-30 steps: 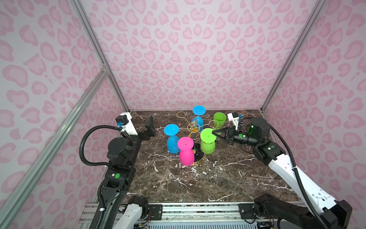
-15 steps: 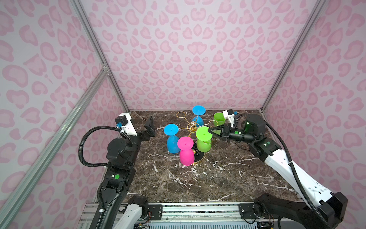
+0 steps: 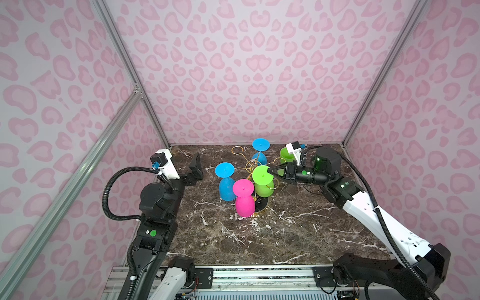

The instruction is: Take the wine glass off the wine glass rack

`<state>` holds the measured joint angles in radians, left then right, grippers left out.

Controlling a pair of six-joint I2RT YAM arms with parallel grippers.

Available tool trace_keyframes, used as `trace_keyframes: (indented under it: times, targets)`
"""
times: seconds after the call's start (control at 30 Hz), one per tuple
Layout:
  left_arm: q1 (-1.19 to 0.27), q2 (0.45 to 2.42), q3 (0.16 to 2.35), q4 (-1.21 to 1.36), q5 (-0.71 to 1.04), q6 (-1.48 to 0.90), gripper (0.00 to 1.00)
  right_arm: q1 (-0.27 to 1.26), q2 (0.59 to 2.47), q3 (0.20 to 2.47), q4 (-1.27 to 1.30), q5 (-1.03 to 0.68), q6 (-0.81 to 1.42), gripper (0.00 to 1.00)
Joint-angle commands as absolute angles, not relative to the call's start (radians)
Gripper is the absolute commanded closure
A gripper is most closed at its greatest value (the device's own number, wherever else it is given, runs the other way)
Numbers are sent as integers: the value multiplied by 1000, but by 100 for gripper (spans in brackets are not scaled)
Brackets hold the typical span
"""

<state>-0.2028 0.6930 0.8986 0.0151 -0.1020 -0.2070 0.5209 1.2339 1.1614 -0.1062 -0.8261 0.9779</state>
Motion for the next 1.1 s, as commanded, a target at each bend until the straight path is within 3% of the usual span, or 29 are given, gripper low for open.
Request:
trace_keyframes:
  times: [0.0,1.07]
  targets:
    - [-201,689,893,43,-110,-199,3,531,1233,1164,-114,-816,957,100]
    - [-202,714,887,58,-113,-241,3,528,1005,1072,-371,-753,887,100]
